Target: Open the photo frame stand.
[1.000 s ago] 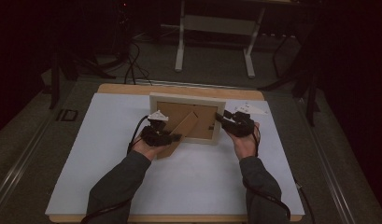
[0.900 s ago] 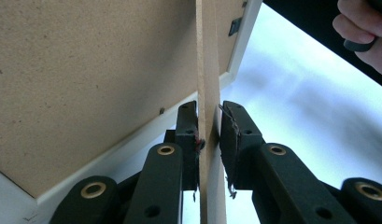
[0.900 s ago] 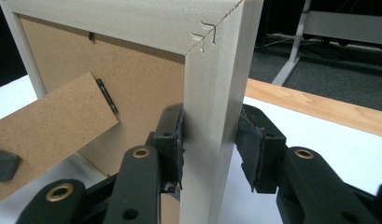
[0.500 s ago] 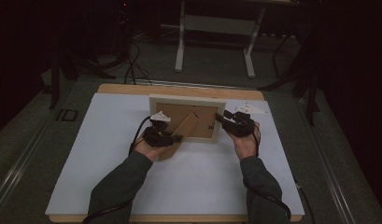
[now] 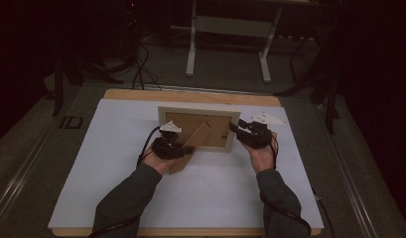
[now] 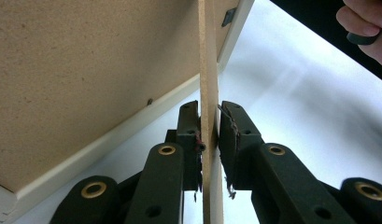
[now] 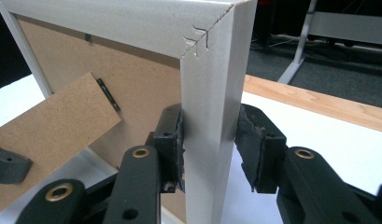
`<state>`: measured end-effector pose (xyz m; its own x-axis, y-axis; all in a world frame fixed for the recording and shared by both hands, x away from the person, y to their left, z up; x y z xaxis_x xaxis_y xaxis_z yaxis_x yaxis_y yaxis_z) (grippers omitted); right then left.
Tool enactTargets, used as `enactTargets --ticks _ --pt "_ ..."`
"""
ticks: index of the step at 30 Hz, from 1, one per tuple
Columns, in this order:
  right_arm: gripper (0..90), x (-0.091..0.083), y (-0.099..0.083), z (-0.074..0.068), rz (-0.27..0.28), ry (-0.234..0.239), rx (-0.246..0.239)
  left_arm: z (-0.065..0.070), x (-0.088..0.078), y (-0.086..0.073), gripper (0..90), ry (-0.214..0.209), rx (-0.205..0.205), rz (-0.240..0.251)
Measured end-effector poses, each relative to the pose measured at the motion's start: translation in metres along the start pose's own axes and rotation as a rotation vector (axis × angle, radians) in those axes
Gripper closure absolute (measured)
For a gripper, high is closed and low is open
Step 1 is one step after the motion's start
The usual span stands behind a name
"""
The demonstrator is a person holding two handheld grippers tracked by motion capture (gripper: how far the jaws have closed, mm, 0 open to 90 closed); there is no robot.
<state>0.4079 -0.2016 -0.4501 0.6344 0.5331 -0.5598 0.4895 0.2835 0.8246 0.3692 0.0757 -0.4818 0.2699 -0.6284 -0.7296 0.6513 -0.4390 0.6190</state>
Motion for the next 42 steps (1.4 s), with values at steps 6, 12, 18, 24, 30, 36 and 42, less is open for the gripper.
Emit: enactTargets --ticks 6,12,18,24,30,36,42 --pt "61.8 -0.004 -0.004 -0.003 0.004 0.004 -0.013 0.003 0.003 -0.005 79.6 0.002 0.006 -0.003" --pt "61.7 -0.008 -0.007 -0.006 0.004 0.006 -0.01 0.009 0.004 -0.007 79.6 0.0 0.017 0.001" --pt "61.6 -0.01 -0.009 -0.009 0.008 0.0 -0.016 0.018 0.002 -0.007 79.8 0.001 0.045 0.009" --pt "61.6 -0.014 -0.013 -0.012 0.013 -0.005 -0.031 0.021 0.004 -0.01 79.9 -0.002 0.052 0.012" --pt "61.4 -0.017 -0.016 -0.015 0.017 -0.007 -0.038 0.023 0.004 -0.014 80.6 0.001 0.058 0.018" --pt "61.3 -0.021 -0.021 -0.018 0.022 -0.004 -0.039 0.026 0.006 -0.015 82.5 0.01 0.07 0.017" --pt "61.1 -0.024 -0.025 -0.021 0.029 -0.002 -0.044 0.027 0.008 -0.018 83.8 0.01 0.068 0.016"
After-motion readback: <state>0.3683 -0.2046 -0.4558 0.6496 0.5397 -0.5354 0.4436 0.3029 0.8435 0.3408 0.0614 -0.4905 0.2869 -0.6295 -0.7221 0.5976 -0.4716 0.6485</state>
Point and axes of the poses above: each handheld gripper's, and its own axes: x roughly forward along the jaws, y roughly out of its top, z roughly to its right, the point moved 2 cm from there along x, roughly forward along the jaws, and after that the axes turned 11 degrees about -z, right-handed, at the moved point
